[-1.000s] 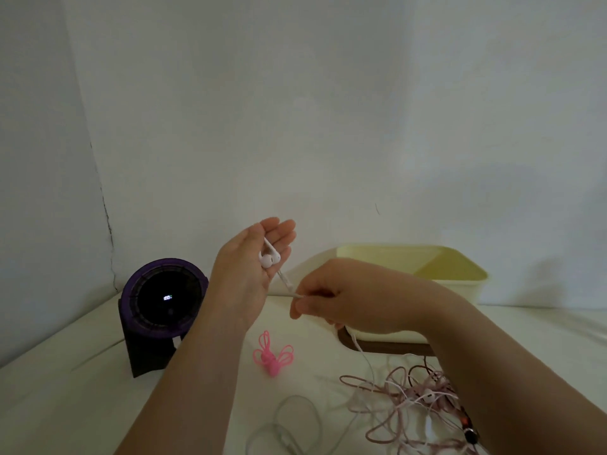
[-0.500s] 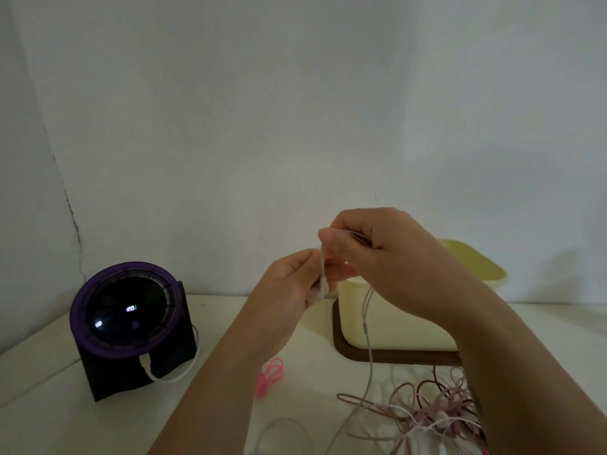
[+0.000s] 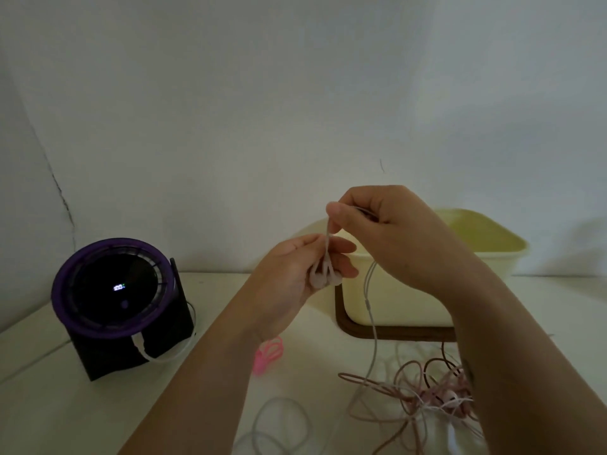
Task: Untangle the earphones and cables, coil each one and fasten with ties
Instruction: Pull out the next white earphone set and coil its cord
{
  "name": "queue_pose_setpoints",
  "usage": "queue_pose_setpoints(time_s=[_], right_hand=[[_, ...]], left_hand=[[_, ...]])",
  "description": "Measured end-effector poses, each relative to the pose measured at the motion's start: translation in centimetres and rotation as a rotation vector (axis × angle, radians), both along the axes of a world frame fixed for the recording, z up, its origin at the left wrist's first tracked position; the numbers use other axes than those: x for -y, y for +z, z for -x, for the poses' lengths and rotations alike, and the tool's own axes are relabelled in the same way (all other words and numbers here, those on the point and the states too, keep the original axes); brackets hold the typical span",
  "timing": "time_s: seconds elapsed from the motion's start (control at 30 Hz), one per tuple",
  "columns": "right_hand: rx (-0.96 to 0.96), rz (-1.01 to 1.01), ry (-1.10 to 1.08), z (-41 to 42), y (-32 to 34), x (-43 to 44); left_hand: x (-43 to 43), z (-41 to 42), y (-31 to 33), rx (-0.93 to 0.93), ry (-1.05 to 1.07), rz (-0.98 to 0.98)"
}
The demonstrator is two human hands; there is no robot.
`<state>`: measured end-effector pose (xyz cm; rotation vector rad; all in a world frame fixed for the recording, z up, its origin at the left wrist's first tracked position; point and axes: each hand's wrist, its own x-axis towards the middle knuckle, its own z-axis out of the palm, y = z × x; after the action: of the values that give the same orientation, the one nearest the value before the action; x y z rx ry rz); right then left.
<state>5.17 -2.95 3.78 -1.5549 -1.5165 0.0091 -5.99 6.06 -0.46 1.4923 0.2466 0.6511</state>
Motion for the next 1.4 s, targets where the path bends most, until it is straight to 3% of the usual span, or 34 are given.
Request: queue_pose_setpoints(time_s=[0.27, 0.43, 0.6, 0.7, 0.83, 1.0, 1.17, 1.4], right_hand=[[-0.096, -0.014, 0.008, -2.3, -1.1, -0.5], [-0.205, 0.084, 0.081, -1.9, -2.6, -1.8], [-0.071, 0.315, 0.179, 0.3, -3.4, -2.2], [0.046, 0.375, 0.199, 1.3, -3.0, -1.6], [0.118, 0.369, 0.201, 1.8, -1.5, 0.0], [0.149, 0.257, 0.107, 1.4, 0.0, 1.3], [0.140, 0.157, -0.079, 0.3, 0.0, 1.3], [0.157, 0.114, -0.083, 0.2, 0.0, 1.3]], left_hand=[[0.6, 0.9, 0.9, -0.040, -0.135, 0.065], [0.9, 1.1, 2.2, 0.191, -0.131, 0.273], [-0.5, 1.6, 2.7, 0.372, 0.024, 0.403], [-1.4, 1.7, 2.4, 0.346, 0.123, 0.303], [-1.7, 1.7, 1.7, 0.174, 0.172, 0.079], [-1.6, 1.5, 0.6, -0.038, 0.132, -0.194], [-1.4, 1.3, 0.4, -0.108, 0.100, -0.289], [-0.9, 1.5, 0.2, -0.199, 0.019, -0.436]])
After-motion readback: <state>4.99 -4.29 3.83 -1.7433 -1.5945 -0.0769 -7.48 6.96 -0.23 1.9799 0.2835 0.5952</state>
